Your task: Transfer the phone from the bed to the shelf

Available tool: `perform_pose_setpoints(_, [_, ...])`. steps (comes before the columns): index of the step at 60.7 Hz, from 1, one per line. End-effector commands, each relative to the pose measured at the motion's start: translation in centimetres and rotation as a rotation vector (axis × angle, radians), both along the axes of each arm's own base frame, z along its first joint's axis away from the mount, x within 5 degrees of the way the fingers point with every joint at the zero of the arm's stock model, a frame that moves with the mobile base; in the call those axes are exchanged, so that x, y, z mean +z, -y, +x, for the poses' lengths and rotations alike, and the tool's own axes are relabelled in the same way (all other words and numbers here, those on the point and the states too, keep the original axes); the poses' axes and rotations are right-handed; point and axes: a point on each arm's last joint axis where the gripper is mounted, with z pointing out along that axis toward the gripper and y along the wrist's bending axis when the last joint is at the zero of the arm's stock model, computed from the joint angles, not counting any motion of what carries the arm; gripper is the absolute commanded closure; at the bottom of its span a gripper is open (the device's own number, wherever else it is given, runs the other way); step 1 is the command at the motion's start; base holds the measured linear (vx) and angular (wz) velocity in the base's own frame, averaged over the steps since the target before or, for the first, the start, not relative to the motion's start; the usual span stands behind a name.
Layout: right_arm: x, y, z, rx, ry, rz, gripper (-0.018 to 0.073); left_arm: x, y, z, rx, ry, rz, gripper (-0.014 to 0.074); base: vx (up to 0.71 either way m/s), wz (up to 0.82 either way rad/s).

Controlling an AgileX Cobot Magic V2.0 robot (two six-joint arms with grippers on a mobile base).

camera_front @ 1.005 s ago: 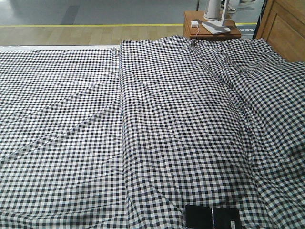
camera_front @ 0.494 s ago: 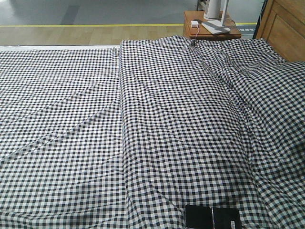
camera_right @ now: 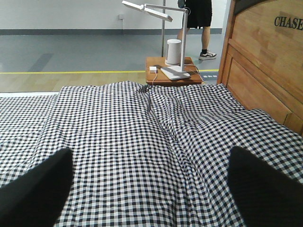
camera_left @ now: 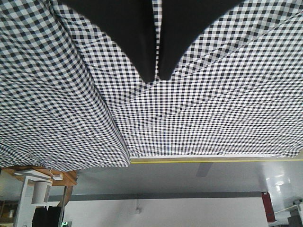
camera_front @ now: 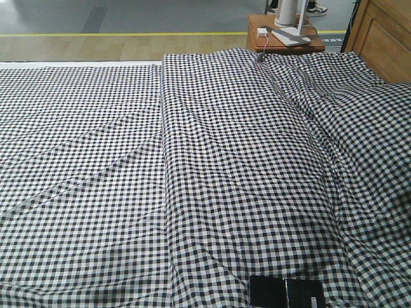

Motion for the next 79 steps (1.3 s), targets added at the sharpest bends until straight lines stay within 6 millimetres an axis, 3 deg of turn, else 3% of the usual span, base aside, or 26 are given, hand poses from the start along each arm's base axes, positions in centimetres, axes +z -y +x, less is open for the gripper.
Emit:
perform_pose_setpoints(1, [1.9,0.1,0.0,-0.006,0.11,-0.026,-0.017,0.6,-0.1,0.1,0.006,0.077,-0.008,0.0596,0.0,0.0])
perform_pose_setpoints(44, [2.3,0.1,-0.1,-0.005,0.096,-0.029,-0.0012,0.6,-0.1,0.1,0.006,0.077,-0.008,0.0596,0.0,0.0])
perform_pose_setpoints(66, [8.5,0.2,1.6,-0.013,-0.063,0.04,-0.0012,0.6,-0.1,0.1,0.006,0.077,-0.008,0.0596,0.0,0.0])
perform_pose_setpoints(79, [10.6,0.3,3.4,-0.019,-0.19,0.068,-0.0012,0.6,-0.1,0.1,0.006,0.077,-0.008,0.0596,0.0,0.0])
